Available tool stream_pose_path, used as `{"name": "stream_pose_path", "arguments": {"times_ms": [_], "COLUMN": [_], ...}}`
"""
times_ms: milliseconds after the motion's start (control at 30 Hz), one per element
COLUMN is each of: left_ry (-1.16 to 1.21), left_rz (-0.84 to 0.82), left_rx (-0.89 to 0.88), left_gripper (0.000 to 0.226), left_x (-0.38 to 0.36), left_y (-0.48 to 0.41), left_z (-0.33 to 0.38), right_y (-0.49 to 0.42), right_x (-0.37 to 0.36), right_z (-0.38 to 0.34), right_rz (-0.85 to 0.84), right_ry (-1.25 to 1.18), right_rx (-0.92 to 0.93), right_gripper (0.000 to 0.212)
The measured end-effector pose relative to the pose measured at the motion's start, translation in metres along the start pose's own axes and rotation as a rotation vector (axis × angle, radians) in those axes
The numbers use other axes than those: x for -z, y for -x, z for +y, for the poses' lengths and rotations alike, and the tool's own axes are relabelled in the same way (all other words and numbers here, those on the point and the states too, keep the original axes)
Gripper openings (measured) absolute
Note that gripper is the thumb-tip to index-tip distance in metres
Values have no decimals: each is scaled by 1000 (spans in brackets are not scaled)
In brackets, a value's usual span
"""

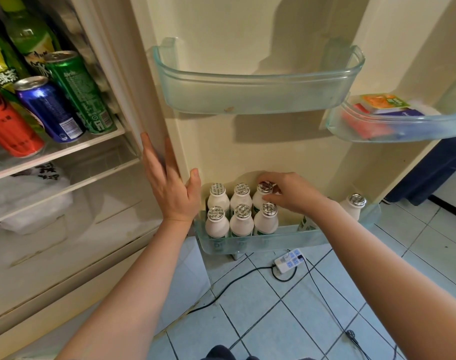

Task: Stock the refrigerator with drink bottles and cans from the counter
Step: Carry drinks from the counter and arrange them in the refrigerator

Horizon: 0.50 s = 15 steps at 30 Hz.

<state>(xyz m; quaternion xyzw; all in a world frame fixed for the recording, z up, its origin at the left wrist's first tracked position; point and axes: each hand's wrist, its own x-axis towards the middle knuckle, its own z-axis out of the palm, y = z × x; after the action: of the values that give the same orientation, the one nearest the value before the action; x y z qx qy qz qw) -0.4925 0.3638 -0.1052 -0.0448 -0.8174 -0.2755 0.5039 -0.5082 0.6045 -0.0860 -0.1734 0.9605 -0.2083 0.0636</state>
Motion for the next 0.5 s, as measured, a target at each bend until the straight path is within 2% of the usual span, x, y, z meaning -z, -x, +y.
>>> {"name": "stream_pose_path", "arguments": {"times_ms": [267,500], "left_ry": [6,2], "left_rz": [-1,4], "left_rx": [6,2], "left_gripper": [74,74], "left_x": [0,0], "left_y": [0,0], "left_z": [0,2], "right_y": [2,5], "right_x": [3,-4], "right_z": [3,6], "right_rz": [-30,-8], "right_ry": [-100,-189], "right_rx": [13,-22], "right_gripper": [43,50]}}
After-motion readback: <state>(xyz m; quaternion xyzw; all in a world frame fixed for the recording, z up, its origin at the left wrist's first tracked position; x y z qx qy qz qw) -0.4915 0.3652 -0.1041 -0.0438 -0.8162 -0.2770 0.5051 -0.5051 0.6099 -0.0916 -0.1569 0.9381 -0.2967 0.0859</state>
